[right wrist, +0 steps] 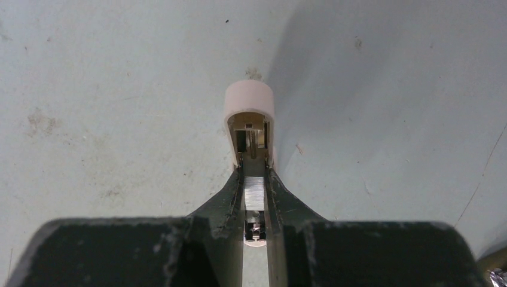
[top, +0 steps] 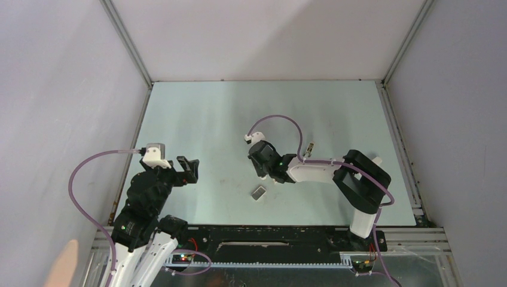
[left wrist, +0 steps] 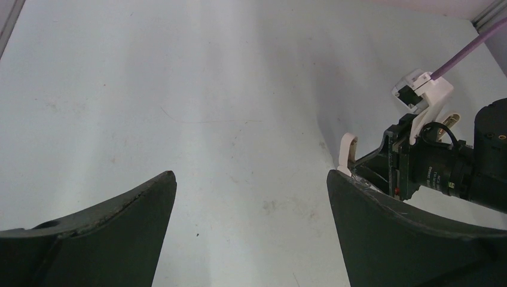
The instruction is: Load the staples into the stapler
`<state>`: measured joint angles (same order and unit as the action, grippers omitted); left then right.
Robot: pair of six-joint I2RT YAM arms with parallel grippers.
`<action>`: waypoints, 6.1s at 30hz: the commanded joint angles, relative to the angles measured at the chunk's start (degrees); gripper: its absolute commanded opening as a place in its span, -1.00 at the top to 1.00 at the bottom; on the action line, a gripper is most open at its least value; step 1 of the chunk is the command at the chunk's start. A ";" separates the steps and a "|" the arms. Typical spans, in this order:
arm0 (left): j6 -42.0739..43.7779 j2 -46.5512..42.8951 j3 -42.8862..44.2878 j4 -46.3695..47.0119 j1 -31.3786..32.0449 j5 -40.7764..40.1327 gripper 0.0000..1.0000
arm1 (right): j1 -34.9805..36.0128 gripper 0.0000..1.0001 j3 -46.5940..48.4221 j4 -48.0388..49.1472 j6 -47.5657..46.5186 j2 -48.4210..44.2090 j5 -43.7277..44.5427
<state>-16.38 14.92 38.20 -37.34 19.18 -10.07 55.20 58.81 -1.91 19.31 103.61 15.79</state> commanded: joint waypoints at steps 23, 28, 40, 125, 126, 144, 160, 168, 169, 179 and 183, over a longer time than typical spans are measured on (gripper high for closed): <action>1.35 0.11 -0.25 2.01 -0.72 1.34 -0.99 | -1.22 0.25 -2.38 3.58 -0.70 -6.21 0.61; 1.35 0.30 -0.23 2.05 -0.79 1.37 -0.99 | -1.26 0.25 -2.38 2.30 0.02 -6.06 -0.30; 0.96 1.57 -0.16 2.22 -0.83 1.34 -0.99 | -1.45 0.17 -2.51 -2.49 0.89 -6.15 -2.69; -23.28 63.83 -8.42 55.65 19.85 12.63 0.61 | -1.38 0.61 -13.00 11.52 -1.48 -4.26 -8.91; -23.04 63.83 -8.40 55.11 20.47 11.85 0.61 | -1.41 0.61 -13.01 11.74 -1.50 -4.20 -9.04; -21.66 62.67 -8.05 49.75 29.07 5.00 0.53 | -1.55 0.61 -13.02 12.99 -1.40 -3.89 -11.12; -26.95 45.24 -10.24 40.75 29.52 -0.89 0.04 | -0.20 0.55 -13.04 10.19 -1.10 -6.01 -10.12; -25.30 26.76 -8.40 21.77 29.35 -12.07 -0.39 | 1.35 0.29 -13.02 2.38 -1.14 -13.16 -6.63; -24.95 24.73 -7.68 19.21 29.40 -13.34 -0.45 | 1.20 0.24 -13.02 0.80 -1.71 -14.58 -6.54; -18.17 12.23 3.89 -2.64 29.38 -22.35 -0.93 | -1.18 -0.20 0.30 -16.91 -11.48 -16.68 -10.59; -13.30 10.42 8.63 -8.05 29.34 -23.96 -0.99 | -1.93 -0.22 9.37 -22.92 -16.40 -11.82 -12.80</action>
<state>-36.10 26.59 42.13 -36.93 48.53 -29.58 53.89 59.61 -17.65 9.52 87.92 5.61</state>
